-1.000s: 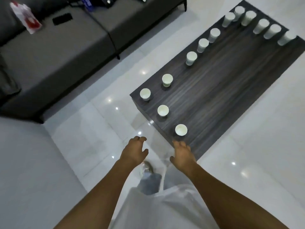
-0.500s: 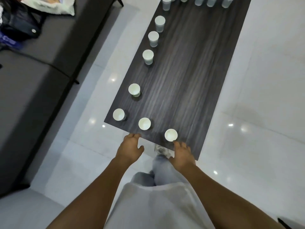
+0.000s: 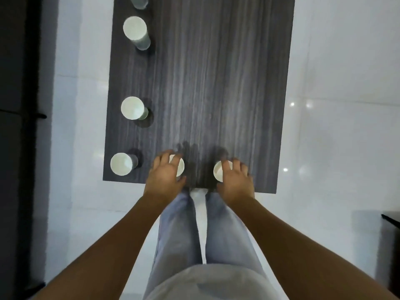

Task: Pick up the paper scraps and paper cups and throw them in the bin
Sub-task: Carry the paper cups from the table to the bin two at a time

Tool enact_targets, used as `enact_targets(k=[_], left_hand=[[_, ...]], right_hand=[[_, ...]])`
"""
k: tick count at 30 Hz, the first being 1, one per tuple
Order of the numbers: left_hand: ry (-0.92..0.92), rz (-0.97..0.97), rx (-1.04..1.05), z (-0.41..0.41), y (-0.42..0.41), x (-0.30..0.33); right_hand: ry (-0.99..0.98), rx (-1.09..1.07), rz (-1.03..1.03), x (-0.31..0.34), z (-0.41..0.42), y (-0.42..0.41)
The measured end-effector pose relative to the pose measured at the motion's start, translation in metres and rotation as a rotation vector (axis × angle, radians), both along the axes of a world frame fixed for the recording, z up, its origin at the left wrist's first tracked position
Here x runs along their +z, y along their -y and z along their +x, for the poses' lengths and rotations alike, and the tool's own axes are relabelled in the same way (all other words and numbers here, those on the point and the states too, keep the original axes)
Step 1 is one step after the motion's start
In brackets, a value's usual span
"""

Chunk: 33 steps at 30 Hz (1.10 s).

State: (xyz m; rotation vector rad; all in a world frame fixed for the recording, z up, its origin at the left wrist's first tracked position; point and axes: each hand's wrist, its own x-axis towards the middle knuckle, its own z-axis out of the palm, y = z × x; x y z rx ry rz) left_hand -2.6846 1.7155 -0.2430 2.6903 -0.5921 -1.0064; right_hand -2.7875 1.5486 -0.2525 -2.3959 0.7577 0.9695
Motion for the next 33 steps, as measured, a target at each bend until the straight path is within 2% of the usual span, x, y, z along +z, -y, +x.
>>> enact_targets(k=[3,6,12,22,28,33], left_hand=[[-0.008,0.078,-0.120,0.005,-0.004,-0.036],[-0.029,0.072,-0.189,0.004,-0.013,-0.060],[-0.067,0.049,-0.277,0.003,-0.019,-0.059],[-0.048,-0.038,-0.577,0.005,0.042,0.054],[-0.048,-0.025,-0.711,-0.005,0.134,0.138],[-0.031,-0.084,-0.737,-0.049,0.224,0.181]], right_hand=[[-0.015,-0.031,-0.006,-0.033,0.000,-0.010],[0.016,-0.090,0.006,-0.053,-0.004,-0.022],[0.062,-0.255,0.039,-0.045,-0.019,-0.041],[0.122,-0.506,-0.033,0.075,-0.055,-0.015],[0.140,-0.629,-0.065,0.156,-0.097,0.044],[0.194,-0.660,-0.079,0.193,-0.142,0.116]])
